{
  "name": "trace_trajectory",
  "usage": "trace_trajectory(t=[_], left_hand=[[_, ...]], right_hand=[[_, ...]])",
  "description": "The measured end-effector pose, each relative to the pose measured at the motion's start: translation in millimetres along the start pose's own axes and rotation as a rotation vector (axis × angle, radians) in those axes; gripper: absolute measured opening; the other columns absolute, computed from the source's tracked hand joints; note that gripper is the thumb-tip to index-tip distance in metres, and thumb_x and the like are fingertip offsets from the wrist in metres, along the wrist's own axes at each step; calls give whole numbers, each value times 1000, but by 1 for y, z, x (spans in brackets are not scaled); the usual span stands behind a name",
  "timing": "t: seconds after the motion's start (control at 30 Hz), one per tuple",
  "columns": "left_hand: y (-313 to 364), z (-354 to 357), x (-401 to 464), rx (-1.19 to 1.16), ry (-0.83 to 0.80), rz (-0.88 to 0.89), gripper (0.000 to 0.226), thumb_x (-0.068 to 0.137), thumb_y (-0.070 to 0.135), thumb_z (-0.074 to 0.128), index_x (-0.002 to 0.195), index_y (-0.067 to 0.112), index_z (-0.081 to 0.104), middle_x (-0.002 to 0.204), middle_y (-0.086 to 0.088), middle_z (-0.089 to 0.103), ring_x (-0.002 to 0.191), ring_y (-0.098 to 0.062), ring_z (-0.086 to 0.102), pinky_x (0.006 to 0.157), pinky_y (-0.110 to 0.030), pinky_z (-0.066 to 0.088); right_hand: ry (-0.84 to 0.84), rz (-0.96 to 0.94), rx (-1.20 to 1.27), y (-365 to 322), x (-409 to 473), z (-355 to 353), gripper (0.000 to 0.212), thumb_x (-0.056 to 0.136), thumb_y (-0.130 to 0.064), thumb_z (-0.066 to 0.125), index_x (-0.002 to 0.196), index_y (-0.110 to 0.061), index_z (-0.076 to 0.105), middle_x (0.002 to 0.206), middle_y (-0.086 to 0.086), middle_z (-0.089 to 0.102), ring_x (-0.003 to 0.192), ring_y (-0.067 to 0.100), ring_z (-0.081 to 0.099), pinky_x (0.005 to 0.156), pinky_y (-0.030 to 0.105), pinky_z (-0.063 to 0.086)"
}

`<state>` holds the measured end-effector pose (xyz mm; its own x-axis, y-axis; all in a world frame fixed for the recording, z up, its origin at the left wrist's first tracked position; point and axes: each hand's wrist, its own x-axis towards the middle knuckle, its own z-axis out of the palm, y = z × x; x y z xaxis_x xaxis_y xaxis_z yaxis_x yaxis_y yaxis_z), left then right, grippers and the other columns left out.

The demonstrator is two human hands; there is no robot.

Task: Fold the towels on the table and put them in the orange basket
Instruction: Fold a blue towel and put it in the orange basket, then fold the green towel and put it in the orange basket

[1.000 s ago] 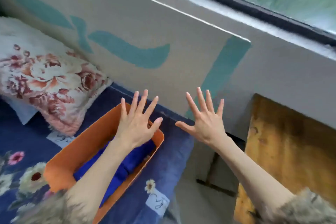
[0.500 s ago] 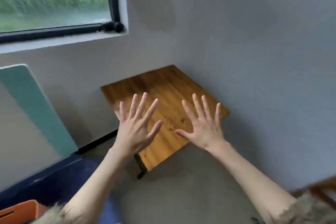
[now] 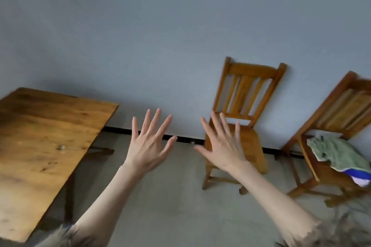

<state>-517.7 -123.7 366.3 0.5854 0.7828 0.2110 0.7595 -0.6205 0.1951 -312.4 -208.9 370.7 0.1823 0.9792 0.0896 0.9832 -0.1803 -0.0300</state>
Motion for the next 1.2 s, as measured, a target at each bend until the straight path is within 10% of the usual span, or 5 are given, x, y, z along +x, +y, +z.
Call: trace_trajectory(t=[0.33, 0.67, 0.9, 1.2], left_hand=[[198, 88, 92, -44, -200, 379, 73, 77, 71, -15, 143, 41, -15, 149, 9, -27, 139, -18, -28, 113, -51, -16], [359, 185, 216, -94, -306, 550, 75, 79, 70, -11, 147, 39, -8, 156, 5, -17, 140, -19, -27, 108, -46, -23], [463, 241, 282, -46, -459, 663, 100, 58, 76, -32, 147, 37, -9, 156, 3, -18, 137, -20, -29, 113, -52, -14], [604, 334, 331, -62, -550, 731, 84, 71, 75, -13, 147, 39, -6, 157, 4, -14, 136, -19, -29, 108, -48, -20]], right_hand=[[-34, 381, -2, 197, -82, 7, 84, 86, -68, 36, 148, -33, -8, 158, 3, -10, 145, 26, -10, 110, 59, -10], [-71, 646, -42, 387, -81, 32, 81, 83, -72, 23, 149, -33, -4, 159, 4, -3, 146, 26, -5, 111, 57, -4], [-142, 780, -61, 506, -82, 39, 75, 75, -61, 44, 140, -23, 40, 140, 11, 48, 128, 33, 47, 96, 64, 34], [-132, 834, 18, 670, -117, 85, 71, 92, -55, 38, 150, -27, 9, 158, 8, 10, 146, 29, 6, 112, 59, 3]])
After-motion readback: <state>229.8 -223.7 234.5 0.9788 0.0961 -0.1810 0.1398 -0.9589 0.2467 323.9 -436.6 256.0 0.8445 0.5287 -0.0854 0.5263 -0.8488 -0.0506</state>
